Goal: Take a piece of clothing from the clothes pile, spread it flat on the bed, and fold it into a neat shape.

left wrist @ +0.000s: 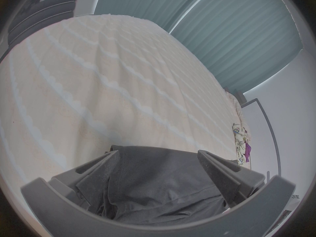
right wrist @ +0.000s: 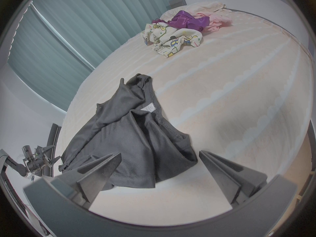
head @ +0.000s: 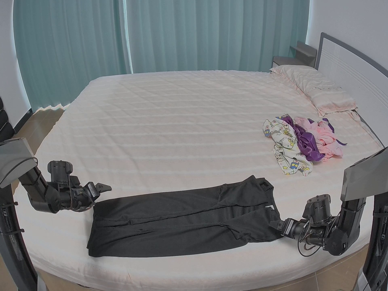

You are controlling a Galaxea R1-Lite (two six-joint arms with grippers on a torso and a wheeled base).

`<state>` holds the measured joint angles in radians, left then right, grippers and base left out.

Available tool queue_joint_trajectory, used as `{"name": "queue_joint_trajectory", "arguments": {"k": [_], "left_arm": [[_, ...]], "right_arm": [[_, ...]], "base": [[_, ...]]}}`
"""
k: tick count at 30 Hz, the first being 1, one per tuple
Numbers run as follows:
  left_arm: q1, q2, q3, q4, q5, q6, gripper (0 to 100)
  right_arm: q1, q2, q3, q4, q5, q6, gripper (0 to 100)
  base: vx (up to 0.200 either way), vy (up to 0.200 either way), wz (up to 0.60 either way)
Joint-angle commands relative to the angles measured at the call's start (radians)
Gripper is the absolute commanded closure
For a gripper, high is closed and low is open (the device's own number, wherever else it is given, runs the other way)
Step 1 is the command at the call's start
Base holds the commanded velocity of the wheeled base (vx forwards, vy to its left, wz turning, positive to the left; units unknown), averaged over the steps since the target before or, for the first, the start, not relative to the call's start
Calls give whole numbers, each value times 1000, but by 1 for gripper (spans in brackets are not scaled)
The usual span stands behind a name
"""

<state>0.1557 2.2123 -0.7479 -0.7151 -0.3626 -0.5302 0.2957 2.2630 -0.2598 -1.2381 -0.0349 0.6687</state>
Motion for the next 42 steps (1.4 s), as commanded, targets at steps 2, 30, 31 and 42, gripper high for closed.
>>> {"name": "queue_joint_trajectory", "arguments": {"k": [2, 30, 31, 42], "left_arm": [[-38, 70, -28, 0, 4, 3, 0], [8, 30, -16, 89, 50, 154, 100], [8, 41, -28, 91, 50, 159, 100], [27, 72, -100, 152, 54, 159, 100]], "right_arm": [[2, 32, 20, -38, 0, -5, 0], [14, 38, 22, -44, 0, -1, 0], [14, 35, 24, -46, -2, -3, 0], [10, 36, 30, -57, 0, -3, 0]], "base": [[0, 0, 0], [0, 0, 0], [0, 0, 0], [0, 0, 0]]}}
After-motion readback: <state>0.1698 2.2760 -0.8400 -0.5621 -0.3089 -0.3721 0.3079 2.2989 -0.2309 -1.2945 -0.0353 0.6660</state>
